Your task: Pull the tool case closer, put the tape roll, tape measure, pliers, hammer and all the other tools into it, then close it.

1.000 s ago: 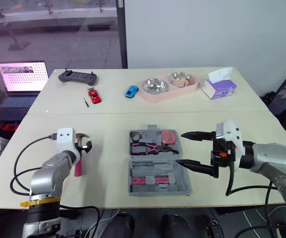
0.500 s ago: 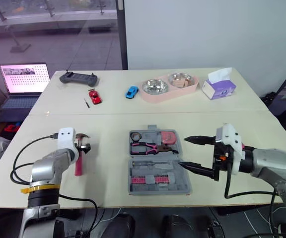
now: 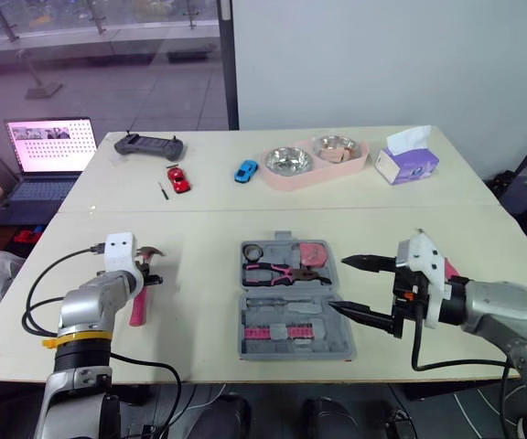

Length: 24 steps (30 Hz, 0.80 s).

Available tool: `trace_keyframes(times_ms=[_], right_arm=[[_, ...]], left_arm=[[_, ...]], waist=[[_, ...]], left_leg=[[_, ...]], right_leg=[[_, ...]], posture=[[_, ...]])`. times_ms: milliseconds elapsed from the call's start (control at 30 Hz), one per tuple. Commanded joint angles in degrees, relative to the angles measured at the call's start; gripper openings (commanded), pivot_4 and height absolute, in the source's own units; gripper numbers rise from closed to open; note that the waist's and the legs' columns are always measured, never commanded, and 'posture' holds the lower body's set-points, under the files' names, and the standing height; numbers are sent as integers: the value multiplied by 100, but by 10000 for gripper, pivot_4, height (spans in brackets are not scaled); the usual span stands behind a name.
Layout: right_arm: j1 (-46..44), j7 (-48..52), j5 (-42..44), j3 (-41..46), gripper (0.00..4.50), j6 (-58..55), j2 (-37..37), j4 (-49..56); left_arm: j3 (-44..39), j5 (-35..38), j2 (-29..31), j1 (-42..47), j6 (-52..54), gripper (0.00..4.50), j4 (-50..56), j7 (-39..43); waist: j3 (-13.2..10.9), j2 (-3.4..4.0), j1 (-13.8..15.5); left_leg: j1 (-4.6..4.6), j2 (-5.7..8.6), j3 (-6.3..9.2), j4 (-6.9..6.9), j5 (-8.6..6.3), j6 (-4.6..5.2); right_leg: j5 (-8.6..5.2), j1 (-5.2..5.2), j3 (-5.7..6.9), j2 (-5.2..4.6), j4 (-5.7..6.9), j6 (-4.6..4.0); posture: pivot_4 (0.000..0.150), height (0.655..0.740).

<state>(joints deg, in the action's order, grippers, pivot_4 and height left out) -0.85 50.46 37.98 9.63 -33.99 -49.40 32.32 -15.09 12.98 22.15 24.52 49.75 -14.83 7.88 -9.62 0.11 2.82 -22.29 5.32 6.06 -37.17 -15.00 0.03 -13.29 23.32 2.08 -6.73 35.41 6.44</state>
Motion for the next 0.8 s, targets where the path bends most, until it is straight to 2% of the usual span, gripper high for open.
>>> trace_keyframes(times_ms=[33,267,433,633,800], right_arm=[[2,-53,-18,146,45000,104,33,164],[139,-121,10,272,45000,51,10,216],[221,-175,5,328,45000,51,28,228],[227,-307,-14,346,45000,51,86,216],[497,-444,-108,481,45000,123,159,267]], left_arm=[[6,-29,129,-37,-86,391,36,125],[29,205,1008,-90,373,391,1235,888],[384,546,1806,-42,860,391,1984,1828],[1321,1082,2421,404,1409,391,2732,3044],[2462,1582,2510,1306,1765,391,3142,4145]], waist=[[-1,-2,-2],[-45,-77,-68],[-47,-76,-50],[-54,-84,-48],[-58,-86,-44]], left_leg=[[0,0,0,0,0,0],[-16,-6,4,2,0,-1],[-19,-6,3,6,-1,-1],[-20,-6,4,4,-1,0],[-25,-5,7,5,-1,1]], right_leg=[[0,0,0,0,0,0],[1,21,-2,5,-1,-2],[1,22,-3,2,-8,-3],[0,18,-1,1,-11,-4],[0,19,4,5,-14,-4]], posture=[[1500,7400],[1500,7400],[1500,7400],[1500,7400],[1500,7400]])
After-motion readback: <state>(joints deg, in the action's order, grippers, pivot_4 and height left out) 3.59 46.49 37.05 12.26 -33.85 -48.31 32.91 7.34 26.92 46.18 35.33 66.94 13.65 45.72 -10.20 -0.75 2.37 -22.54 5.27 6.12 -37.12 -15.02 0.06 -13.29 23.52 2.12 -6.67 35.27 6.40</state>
